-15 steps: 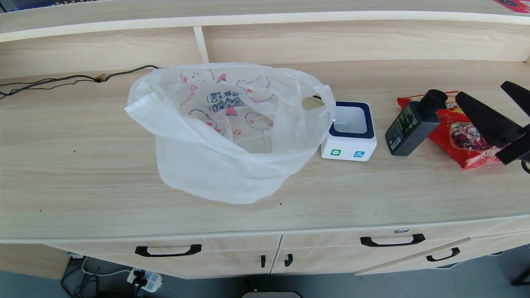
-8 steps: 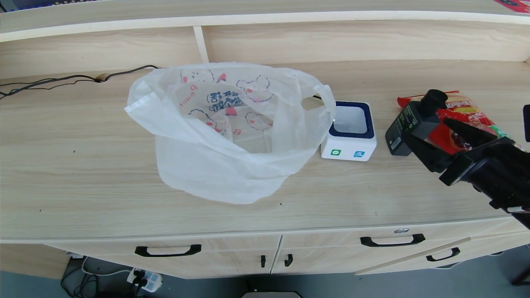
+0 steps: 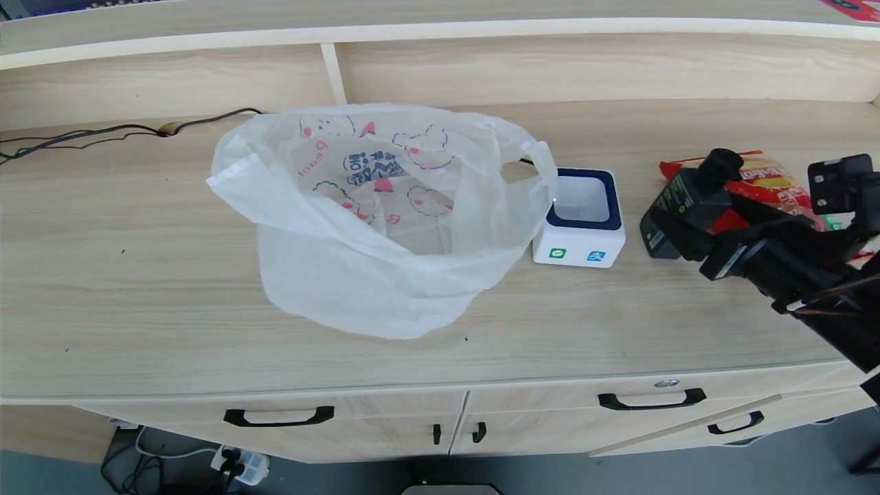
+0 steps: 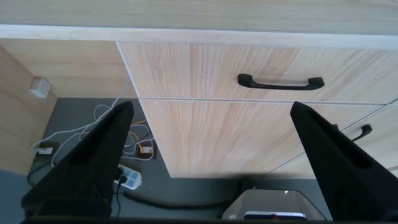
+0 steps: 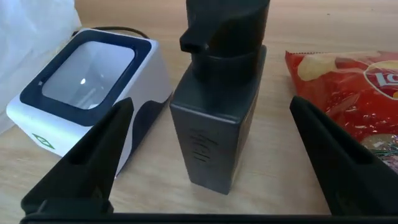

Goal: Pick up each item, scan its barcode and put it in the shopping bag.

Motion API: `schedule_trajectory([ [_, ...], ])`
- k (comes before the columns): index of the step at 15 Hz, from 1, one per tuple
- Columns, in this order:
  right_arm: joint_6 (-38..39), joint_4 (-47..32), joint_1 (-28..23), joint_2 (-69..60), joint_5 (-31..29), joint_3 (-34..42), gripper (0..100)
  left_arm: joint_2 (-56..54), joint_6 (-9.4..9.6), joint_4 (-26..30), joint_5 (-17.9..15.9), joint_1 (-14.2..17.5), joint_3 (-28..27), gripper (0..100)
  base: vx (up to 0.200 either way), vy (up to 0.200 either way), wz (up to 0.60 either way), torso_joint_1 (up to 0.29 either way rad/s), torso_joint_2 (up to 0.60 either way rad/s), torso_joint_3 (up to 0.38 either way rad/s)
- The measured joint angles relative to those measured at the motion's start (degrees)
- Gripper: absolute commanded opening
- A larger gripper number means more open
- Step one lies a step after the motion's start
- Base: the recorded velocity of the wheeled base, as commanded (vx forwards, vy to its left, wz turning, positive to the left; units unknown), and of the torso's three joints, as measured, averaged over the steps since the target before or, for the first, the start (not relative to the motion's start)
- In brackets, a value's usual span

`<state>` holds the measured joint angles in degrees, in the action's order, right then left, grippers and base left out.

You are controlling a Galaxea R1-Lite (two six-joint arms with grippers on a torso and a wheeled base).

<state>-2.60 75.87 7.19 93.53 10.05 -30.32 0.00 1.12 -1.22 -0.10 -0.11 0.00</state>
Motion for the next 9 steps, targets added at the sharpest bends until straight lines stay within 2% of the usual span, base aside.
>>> schedule_trajectory([
  [9,0.7,0.4,-1.0,7.6,0.0,-7.2,100,0.0,0.10,-0.1,0.0,0.0,0.0,100,0.000,0.000,0.00,0.000,0.00,0.000],
])
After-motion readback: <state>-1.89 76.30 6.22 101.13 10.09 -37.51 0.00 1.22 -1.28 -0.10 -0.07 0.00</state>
